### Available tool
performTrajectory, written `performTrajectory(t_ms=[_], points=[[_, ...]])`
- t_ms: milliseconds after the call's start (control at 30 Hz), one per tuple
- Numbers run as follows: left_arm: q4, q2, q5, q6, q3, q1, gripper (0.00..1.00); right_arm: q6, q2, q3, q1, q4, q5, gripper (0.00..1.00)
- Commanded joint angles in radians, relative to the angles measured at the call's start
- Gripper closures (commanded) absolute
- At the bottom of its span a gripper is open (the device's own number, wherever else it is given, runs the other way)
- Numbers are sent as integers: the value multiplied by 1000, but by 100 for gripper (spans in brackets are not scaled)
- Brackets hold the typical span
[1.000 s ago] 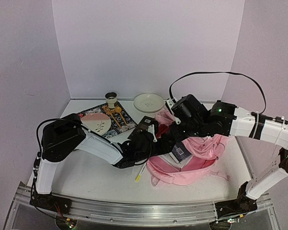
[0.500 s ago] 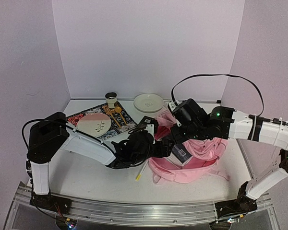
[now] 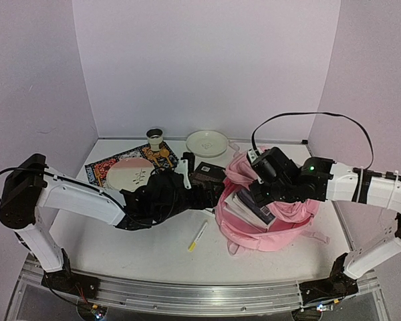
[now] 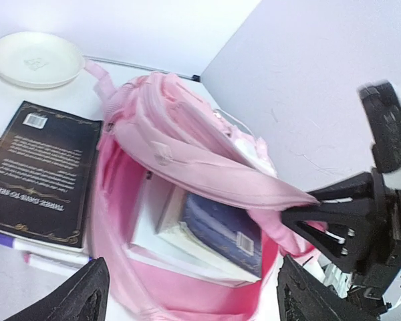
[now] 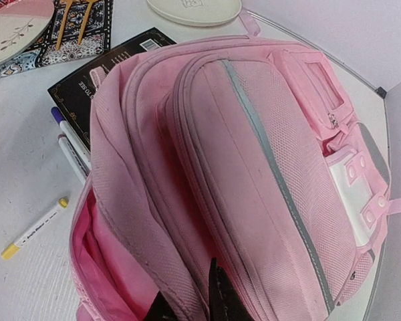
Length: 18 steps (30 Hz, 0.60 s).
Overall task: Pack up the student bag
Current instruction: Place the largest pocket of the student bag.
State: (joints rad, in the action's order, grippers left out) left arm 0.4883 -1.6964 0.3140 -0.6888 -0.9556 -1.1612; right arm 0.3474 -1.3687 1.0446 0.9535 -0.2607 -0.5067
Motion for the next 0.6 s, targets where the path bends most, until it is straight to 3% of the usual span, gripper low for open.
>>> performTrajectory(t_ms=[0,300,567], points=[[-59,50,-82,-63,66,101,14,37,56,-37,-10,-39,-34,86],[-125,106,-151,-81,155,226,17,85,111,-81,-12,-97,-47,80],[-176,119,-191,-69,183,300,17,7,73,-13,-13,-72,102,58]])
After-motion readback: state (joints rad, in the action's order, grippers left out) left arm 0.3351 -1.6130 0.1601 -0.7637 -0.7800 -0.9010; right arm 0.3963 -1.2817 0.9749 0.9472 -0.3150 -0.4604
